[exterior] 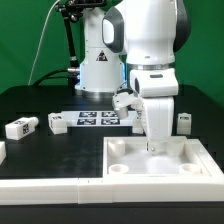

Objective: Assemble one leg

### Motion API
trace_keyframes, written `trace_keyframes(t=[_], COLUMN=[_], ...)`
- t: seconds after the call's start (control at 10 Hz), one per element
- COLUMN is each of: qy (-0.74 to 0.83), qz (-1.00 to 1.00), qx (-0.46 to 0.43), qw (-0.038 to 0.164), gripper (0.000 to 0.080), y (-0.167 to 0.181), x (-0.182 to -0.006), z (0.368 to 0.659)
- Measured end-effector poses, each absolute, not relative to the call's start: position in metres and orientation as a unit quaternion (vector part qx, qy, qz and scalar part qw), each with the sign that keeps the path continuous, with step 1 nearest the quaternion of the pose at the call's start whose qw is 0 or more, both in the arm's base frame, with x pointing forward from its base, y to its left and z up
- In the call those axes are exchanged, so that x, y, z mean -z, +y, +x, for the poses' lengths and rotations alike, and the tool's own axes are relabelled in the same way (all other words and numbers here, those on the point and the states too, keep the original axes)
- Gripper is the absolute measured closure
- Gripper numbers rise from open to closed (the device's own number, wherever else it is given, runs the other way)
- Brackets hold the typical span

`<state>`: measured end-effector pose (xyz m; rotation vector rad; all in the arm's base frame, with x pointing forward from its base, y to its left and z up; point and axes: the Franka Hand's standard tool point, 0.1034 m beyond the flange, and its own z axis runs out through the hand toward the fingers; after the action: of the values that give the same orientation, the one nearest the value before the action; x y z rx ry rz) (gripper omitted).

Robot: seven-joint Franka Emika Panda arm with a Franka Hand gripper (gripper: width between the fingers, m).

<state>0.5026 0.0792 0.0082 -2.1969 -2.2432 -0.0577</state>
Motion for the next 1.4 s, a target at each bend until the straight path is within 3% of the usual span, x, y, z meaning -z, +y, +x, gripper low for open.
trace_keyframes(t=[0.1,0.2,0.6,1.1,1.4], qy=[-0.714,-0.714,-0.714,-0.68,-0.665], qz=[-0.7,-0.7,-0.7,-0.732,-0.746], qx=[0.018,0.018,0.018,0.031,0.03], qw=[0.001,0.001,0.001,-0.016,-0.015], gripper=[0.0226,0.0165,0.0151,0.0151,0.0151], y=[0.079,0.079,0.079,0.086,0.086], x=[-0.008,-0.008,-0.008,-0.048,-0.048], z=[0.503,0.503,0.503,0.465,0.463])
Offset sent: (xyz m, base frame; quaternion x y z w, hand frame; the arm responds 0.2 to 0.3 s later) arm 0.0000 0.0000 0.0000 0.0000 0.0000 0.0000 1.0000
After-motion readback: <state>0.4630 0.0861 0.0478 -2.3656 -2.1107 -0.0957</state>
